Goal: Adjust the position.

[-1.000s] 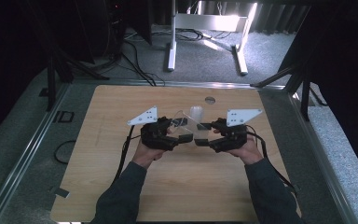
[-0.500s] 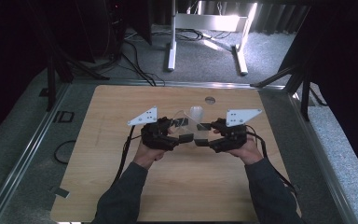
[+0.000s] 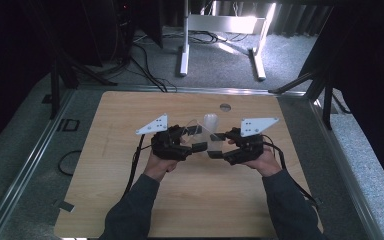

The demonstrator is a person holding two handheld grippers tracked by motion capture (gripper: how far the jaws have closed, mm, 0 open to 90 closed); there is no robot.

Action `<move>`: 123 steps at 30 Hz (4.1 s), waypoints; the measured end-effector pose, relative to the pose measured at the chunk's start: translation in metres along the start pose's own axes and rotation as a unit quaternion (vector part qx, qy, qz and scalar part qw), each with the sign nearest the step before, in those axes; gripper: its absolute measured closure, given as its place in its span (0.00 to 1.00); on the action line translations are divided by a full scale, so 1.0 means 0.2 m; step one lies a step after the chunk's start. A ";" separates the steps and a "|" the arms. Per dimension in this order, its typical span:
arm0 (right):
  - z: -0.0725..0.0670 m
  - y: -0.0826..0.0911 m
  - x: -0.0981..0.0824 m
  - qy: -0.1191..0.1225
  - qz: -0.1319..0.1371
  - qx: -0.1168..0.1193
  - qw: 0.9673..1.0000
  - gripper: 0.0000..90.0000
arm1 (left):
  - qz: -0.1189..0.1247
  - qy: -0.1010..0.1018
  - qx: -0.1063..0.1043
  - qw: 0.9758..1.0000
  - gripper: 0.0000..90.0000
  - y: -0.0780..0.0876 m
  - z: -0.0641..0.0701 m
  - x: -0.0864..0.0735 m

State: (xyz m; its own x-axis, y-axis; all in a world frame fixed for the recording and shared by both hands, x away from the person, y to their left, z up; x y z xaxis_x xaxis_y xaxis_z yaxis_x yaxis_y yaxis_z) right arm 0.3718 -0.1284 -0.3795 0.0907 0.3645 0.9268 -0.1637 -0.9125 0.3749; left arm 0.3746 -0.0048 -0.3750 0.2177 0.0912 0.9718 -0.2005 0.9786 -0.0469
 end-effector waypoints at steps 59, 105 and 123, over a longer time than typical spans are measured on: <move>0.03 -0.08 -0.12 0.025 -0.137 -0.052 0.989 0.30 | -0.115 -0.006 0.045 0.992 0.35 0.00 -0.05 -0.12; 0.01 -0.14 -0.12 0.021 -0.109 -0.038 0.993 0.46 | -0.022 0.001 0.045 0.999 0.29 -0.02 -0.01 -0.04; 0.00 -0.16 -0.12 0.013 -0.104 -0.031 0.994 0.45 | -0.009 -0.006 0.055 0.998 0.30 -0.01 -0.02 -0.03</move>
State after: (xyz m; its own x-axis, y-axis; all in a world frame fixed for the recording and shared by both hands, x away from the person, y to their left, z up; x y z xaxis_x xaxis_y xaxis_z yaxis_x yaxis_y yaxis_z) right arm 0.3758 -0.1082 -0.4143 0.1039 0.5486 0.8296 -0.2037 -0.8047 0.5577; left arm 0.3767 -0.0075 -0.3820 0.2108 0.0709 0.9750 -0.2997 0.9540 -0.0046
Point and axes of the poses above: each handheld gripper's, and its own axes: y roughly backward along the jaws, x roughly out of its top, z roughly to its right, the point moved 8 cm from there along -y, roughly forward along the jaws
